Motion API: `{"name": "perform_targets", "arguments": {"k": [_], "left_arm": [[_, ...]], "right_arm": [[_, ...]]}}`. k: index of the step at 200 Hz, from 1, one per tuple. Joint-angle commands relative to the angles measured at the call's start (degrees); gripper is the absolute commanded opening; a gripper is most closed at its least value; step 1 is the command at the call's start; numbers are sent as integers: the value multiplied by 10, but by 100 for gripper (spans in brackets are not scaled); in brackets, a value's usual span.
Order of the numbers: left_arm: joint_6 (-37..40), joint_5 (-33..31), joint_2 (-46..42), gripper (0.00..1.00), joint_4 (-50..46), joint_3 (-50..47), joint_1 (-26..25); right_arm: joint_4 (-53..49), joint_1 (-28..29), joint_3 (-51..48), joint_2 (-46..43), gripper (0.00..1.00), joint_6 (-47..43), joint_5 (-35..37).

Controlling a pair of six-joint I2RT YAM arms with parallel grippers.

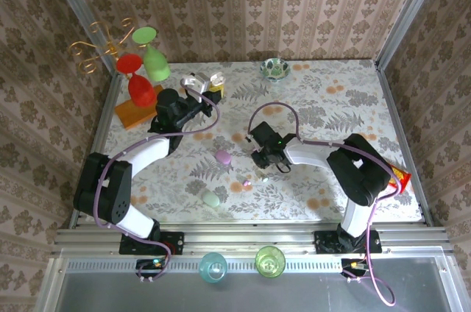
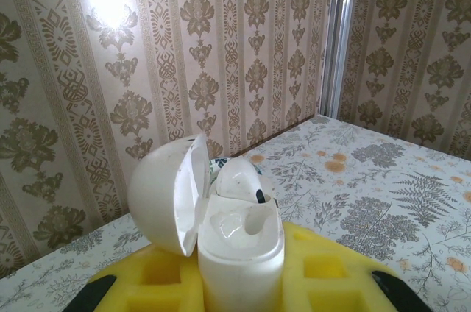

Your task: Insert the wireless bluetooth earbuds into the charging case

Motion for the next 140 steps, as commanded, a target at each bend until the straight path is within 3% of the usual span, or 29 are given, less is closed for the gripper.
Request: {"name": "perform_targets", "arguments": {"k": [1, 42, 61, 96, 140], "left_arm": [[5, 7, -13, 0, 4, 15, -1], [4, 11, -12, 0, 12, 11, 1], [2, 11, -10, 0, 18, 8, 2], [-2, 19, -6, 0, 22, 8, 4], [-5, 20, -9, 0, 24, 2, 5]], "right_arm": [[-67, -3, 7, 4, 39, 16, 39], [-108, 0, 39, -28, 66, 124, 45], [-136, 16, 60, -16, 72, 160, 49], [-199, 48, 105, 29, 74, 177, 108], [-237, 35, 106, 39, 69, 207, 131]]}}
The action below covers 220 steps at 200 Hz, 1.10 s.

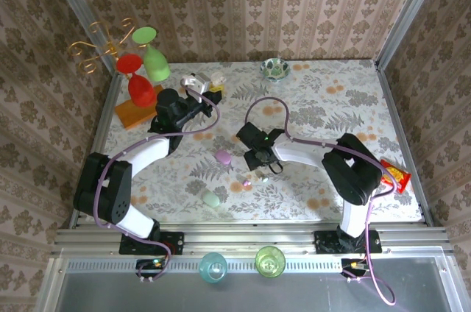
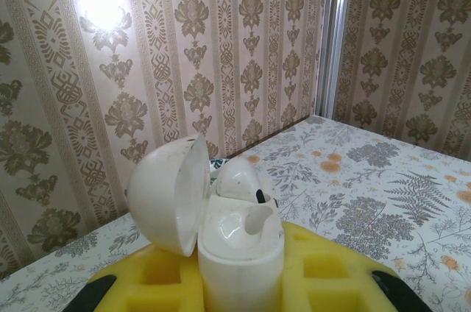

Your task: Insert the wireless bluetooth earbuds into the charging case

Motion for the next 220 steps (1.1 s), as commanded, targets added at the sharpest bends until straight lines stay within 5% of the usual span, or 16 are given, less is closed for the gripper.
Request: {"name": "perform_targets", "arguments": {"k": [1, 81, 107, 160, 220], "left_arm": [[-6, 11, -9, 0, 23, 2, 4], [-6, 11, -9, 0, 25, -1, 2], [-4, 11, -6, 0, 26, 2, 2], [8, 3, -22, 0, 22, -15, 17], [13, 7, -32, 0, 30, -36, 29]], "right_arm": [[-55, -14, 4, 9, 69, 37, 38], [-67, -42, -38, -40, 65, 43, 19], [-39, -43, -35, -59, 66, 6, -60], [-186, -45, 90, 12, 66, -14, -107], [-330, -45, 235, 111, 50, -78, -63]]}}
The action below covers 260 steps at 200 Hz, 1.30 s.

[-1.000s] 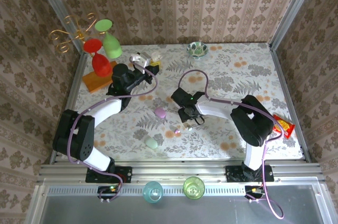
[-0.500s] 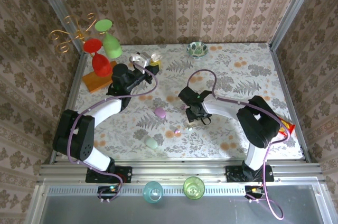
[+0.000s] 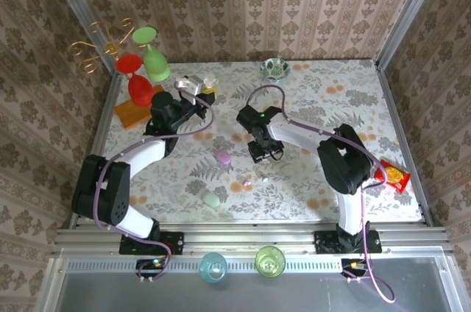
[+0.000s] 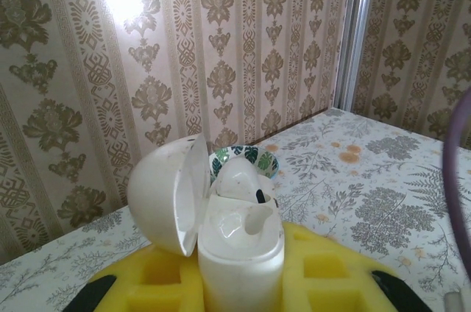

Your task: Insert the wireless bluetooth earbuds into the charging case

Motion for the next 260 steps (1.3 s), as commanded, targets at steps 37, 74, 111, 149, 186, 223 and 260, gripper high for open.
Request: {"name": "perform_targets", "arguments": {"k": [37, 74, 111, 149, 186, 223, 260], "left_arm": [[15, 8, -22, 0, 23, -14, 1], [19, 11, -25, 0, 22, -17, 4], [20, 18, -24, 0, 22, -11, 9], [20, 22, -20, 0, 18, -6, 11], [20, 23, -20, 0, 14, -1, 11], [17, 25, -18, 0, 13, 4, 9], [16, 25, -19, 0, 10, 4, 8]], "right_arm": [[-153, -1, 124, 90, 45, -67, 25], [-198, 0, 181, 136, 44, -86, 16], [-214, 0, 214, 168, 43, -90, 17], [-207, 0, 223, 192, 38, -96, 12], [-205, -1, 229, 210, 35, -102, 7], [-194, -6, 215, 215, 30, -106, 3], [-186, -10, 191, 201, 24, -103, 1]]}}
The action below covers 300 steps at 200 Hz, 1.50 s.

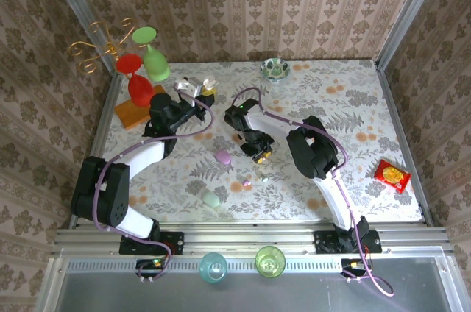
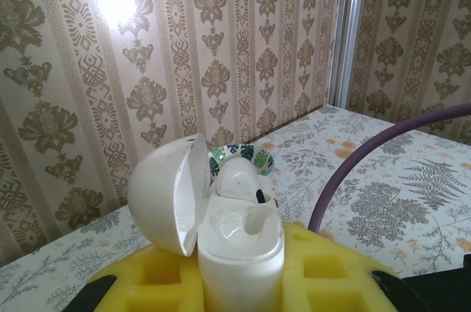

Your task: Insert the wireless bluetooth earbuds into the charging case

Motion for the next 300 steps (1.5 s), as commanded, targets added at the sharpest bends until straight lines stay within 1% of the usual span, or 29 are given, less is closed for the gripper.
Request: {"name": "perform_targets", "arguments": {"k": [1, 37, 68, 120, 163, 189, 207, 209, 213, 227, 230, 239, 270, 300], "left_arm": [[7, 10, -13, 0, 7, 14, 2], [12, 7, -13, 0, 4, 14, -3], [19, 5, -12, 0, -5, 16, -12], [26, 4, -11, 0, -21, 24, -33], [26, 12, -5, 0, -30, 26, -54], [25, 25, -1, 0, -28, 21, -64], [24, 53, 3, 0, -5, 9, -64], [23, 56, 4, 0, 0, 8, -77], [19, 61, 5, 0, 10, 4, -82], [5, 72, 12, 0, 41, -5, -84], [2, 73, 14, 0, 46, -7, -84], [-1, 75, 17, 0, 54, -10, -87], [0, 73, 24, 0, 54, -11, -99], [-5, 74, 25, 0, 57, -11, -107]], "right_arm": [[0, -9, -26, 4, 24, -8, 3], [26, -11, -52, -29, 22, -3, -8], [78, -16, -95, -91, 23, 7, -18], [235, -25, -231, -251, 22, 10, -24], [361, -38, -318, -381, 22, 20, -40], [468, -39, -373, -463, 22, 16, -58], [510, -39, -384, -500, 22, 14, -67], [514, -39, -385, -504, 21, 13, -67], [520, -39, -386, -511, 21, 13, -69], [551, -39, -389, -523, 21, 10, -75], [557, -38, -389, -540, 21, 10, -75], [573, -39, -386, -550, 21, 9, -79], [606, -39, -360, -552, 21, 4, -94], [621, -39, -326, -532, 21, 2, -112]]}}
